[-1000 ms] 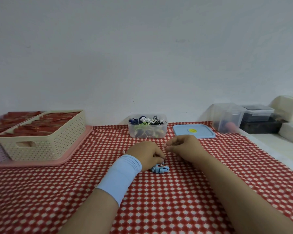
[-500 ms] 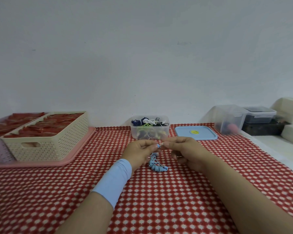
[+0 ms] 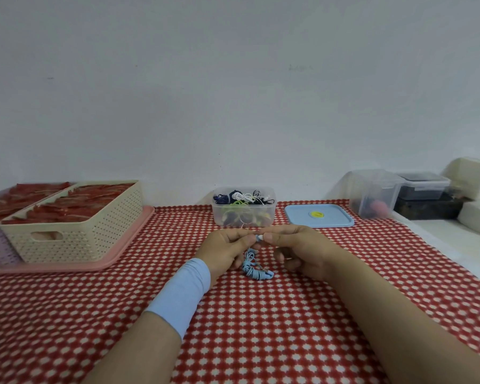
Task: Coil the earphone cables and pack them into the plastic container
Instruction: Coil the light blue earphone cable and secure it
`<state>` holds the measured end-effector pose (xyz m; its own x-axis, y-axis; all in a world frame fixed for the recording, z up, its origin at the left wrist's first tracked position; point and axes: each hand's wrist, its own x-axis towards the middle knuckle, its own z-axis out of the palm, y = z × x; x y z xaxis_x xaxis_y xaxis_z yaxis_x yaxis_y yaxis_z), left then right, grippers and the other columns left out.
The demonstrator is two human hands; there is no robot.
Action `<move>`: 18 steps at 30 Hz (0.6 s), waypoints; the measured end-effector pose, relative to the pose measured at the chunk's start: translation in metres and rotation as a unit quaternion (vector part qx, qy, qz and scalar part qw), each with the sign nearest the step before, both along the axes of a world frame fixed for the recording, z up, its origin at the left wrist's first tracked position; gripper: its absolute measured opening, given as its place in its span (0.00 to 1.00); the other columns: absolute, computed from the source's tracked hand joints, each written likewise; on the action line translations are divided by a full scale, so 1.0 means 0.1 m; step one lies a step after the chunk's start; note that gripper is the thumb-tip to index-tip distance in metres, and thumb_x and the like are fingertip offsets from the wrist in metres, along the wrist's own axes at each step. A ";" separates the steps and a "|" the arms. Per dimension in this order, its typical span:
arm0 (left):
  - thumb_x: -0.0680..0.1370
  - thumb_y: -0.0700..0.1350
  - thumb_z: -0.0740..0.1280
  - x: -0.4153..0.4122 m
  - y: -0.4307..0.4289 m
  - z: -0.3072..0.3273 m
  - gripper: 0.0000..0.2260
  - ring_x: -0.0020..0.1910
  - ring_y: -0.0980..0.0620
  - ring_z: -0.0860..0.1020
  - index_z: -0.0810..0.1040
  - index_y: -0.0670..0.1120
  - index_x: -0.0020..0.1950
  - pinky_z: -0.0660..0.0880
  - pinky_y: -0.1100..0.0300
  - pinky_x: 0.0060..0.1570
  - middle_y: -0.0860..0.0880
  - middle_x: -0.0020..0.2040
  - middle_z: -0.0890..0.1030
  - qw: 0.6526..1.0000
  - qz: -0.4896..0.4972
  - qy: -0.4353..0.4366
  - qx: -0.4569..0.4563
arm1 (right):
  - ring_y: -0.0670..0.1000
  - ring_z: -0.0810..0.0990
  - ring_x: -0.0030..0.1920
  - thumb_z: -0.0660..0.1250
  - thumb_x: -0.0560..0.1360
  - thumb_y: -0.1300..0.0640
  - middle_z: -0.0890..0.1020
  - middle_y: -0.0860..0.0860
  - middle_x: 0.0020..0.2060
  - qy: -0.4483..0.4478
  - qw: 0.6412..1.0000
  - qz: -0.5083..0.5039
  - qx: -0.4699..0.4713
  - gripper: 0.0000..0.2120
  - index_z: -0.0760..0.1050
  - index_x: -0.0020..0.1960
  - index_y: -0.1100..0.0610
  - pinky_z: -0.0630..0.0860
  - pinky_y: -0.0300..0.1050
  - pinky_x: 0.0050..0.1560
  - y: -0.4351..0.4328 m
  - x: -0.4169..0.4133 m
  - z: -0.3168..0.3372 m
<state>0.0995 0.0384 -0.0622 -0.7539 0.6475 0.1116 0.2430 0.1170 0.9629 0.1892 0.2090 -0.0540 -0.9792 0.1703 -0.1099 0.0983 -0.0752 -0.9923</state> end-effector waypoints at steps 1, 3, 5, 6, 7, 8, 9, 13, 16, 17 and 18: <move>0.80 0.44 0.67 0.00 0.00 0.00 0.08 0.25 0.56 0.70 0.84 0.48 0.56 0.73 0.64 0.36 0.49 0.45 0.86 1.000 -0.004 -0.001 0.001 | 0.47 0.73 0.29 0.75 0.67 0.55 0.85 0.53 0.44 -0.003 1.000 -0.001 0.002 0.17 0.86 0.55 0.58 0.61 0.36 0.22 0.00 0.00 0.00; 0.80 0.44 0.67 -0.01 -0.01 -0.01 0.08 0.25 0.56 0.70 0.84 0.47 0.55 0.74 0.64 0.36 0.48 0.45 0.86 1.000 -0.010 0.003 0.003 | 0.47 0.72 0.29 0.75 0.67 0.56 0.85 0.52 0.41 -0.010 1.000 -0.002 0.009 0.17 0.86 0.55 0.58 0.61 0.36 0.22 0.00 0.00 0.00; 0.80 0.44 0.67 -0.01 -0.01 -0.01 0.07 0.26 0.56 0.71 0.84 0.47 0.54 0.76 0.63 0.39 0.47 0.44 0.86 1.000 -0.013 0.010 0.006 | 0.47 0.72 0.29 0.75 0.68 0.57 0.85 0.51 0.39 -0.013 1.000 -0.003 0.015 0.16 0.86 0.54 0.58 0.61 0.36 0.22 -0.01 0.01 0.01; 0.80 0.44 0.67 -0.01 -0.01 -0.02 0.07 0.26 0.57 0.71 0.84 0.47 0.54 0.76 0.63 0.40 0.47 0.44 0.86 1.000 -0.012 0.010 0.008 | 0.47 0.72 0.29 0.75 0.68 0.57 0.85 0.51 0.38 -0.013 1.000 -0.003 0.015 0.16 0.86 0.54 0.58 0.61 0.36 0.22 -0.01 0.01 0.01; 0.80 0.44 0.67 0.00 -0.01 -0.02 0.07 0.26 0.57 0.72 0.84 0.46 0.54 0.76 0.63 0.39 0.47 0.44 0.86 1.000 -0.013 0.008 0.009 | 0.47 0.72 0.29 0.75 0.67 0.57 0.85 0.51 0.38 -0.012 1.000 -0.002 0.015 0.16 0.86 0.54 0.57 0.61 0.36 0.22 -0.02 0.02 0.02; 0.80 0.44 0.67 0.00 0.00 -0.02 0.08 0.26 0.58 0.72 0.84 0.46 0.55 0.75 0.65 0.38 0.47 0.44 0.86 1.000 -0.014 0.005 0.011 | 0.47 0.72 0.29 0.75 0.65 0.56 0.85 0.51 0.38 -0.010 1.000 -0.003 0.014 0.17 0.86 0.54 0.57 0.61 0.36 0.21 -0.02 0.02 0.02; 0.80 0.44 0.67 0.00 0.00 -0.02 0.08 0.26 0.58 0.72 0.84 0.46 0.55 0.74 0.67 0.36 0.46 0.45 0.86 1.000 -0.014 0.002 0.013 | 0.47 0.73 0.29 0.75 0.65 0.56 0.85 0.51 0.38 -0.008 1.000 -0.004 0.014 0.18 0.86 0.54 0.57 0.61 0.35 0.21 -0.03 0.02 0.02; 0.79 0.45 0.68 0.00 0.00 -0.02 0.07 0.28 0.58 0.73 0.84 0.47 0.54 0.75 0.66 0.38 0.47 0.43 0.86 1.000 -0.014 0.019 0.002 | 0.47 0.74 0.28 0.75 0.72 0.59 0.84 0.51 0.36 -0.017 0.999 -0.016 0.033 0.11 0.86 0.53 0.57 0.62 0.36 0.21 -0.03 0.01 0.02; 0.78 0.45 0.69 -0.01 -0.01 -0.04 0.06 0.31 0.54 0.76 0.85 0.47 0.52 0.80 0.59 0.45 0.48 0.40 0.86 1.000 -0.003 0.029 -0.001 | 0.47 0.75 0.28 0.74 0.75 0.62 0.83 0.50 0.33 -0.025 0.998 -0.038 0.032 0.06 0.85 0.52 0.57 0.63 0.37 0.22 -0.04 0.00 0.01; 0.78 0.44 0.70 -0.01 0.00 -0.04 0.06 0.32 0.54 0.77 0.85 0.47 0.52 0.81 0.58 0.47 0.49 0.39 0.86 1.000 0.004 0.025 0.007 | 0.47 0.75 0.28 0.74 0.75 0.62 0.83 0.50 0.33 -0.023 0.998 -0.048 0.027 0.06 0.84 0.51 0.56 0.64 0.37 0.21 -0.05 0.00 0.01; 0.78 0.44 0.70 0.00 0.01 -0.04 0.06 0.31 0.54 0.77 0.85 0.46 0.52 0.81 0.57 0.47 0.49 0.38 0.86 1.000 0.012 0.020 0.018 | 0.47 0.75 0.28 0.75 0.74 0.62 0.83 0.50 0.32 -0.019 0.998 -0.057 0.024 0.06 0.84 0.50 0.56 0.64 0.37 0.21 -0.06 0.01 0.01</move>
